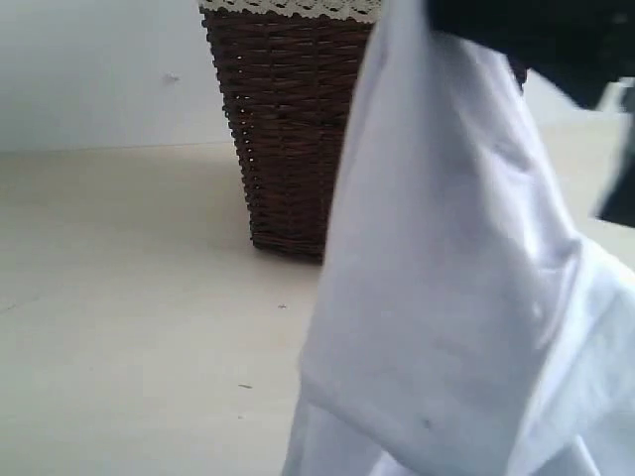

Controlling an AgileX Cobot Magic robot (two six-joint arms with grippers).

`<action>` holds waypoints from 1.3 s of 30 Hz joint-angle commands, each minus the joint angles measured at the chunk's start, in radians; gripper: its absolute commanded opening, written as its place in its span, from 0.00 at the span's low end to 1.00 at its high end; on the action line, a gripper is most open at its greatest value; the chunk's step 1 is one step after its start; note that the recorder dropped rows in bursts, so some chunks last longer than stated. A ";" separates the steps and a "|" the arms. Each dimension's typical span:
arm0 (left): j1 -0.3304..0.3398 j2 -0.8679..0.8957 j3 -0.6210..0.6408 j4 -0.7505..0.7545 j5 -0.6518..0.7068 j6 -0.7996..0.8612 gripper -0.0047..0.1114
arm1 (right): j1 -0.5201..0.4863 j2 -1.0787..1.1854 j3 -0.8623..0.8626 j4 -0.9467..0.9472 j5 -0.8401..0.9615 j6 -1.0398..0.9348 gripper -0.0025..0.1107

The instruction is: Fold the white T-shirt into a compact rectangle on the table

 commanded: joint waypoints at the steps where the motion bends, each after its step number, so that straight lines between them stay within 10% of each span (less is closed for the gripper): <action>1: -0.005 -0.006 -0.002 -0.005 -0.002 -0.001 0.04 | 0.001 0.256 -0.017 0.161 0.085 -0.254 0.03; 14: -0.005 -0.006 -0.002 -0.005 -0.004 -0.001 0.04 | 0.093 0.788 -0.329 0.161 0.118 -0.269 0.13; 21: -0.005 -0.006 -0.002 -0.005 -0.004 -0.001 0.04 | 0.182 0.976 -0.523 0.161 0.029 -0.269 0.51; 27: -0.005 -0.006 -0.002 -0.005 -0.004 -0.001 0.04 | 0.192 0.935 -0.581 0.158 0.014 -0.216 0.58; 39: -0.005 -0.006 -0.002 -0.005 -0.004 -0.001 0.04 | 0.089 0.565 -0.439 -1.114 0.524 0.451 0.58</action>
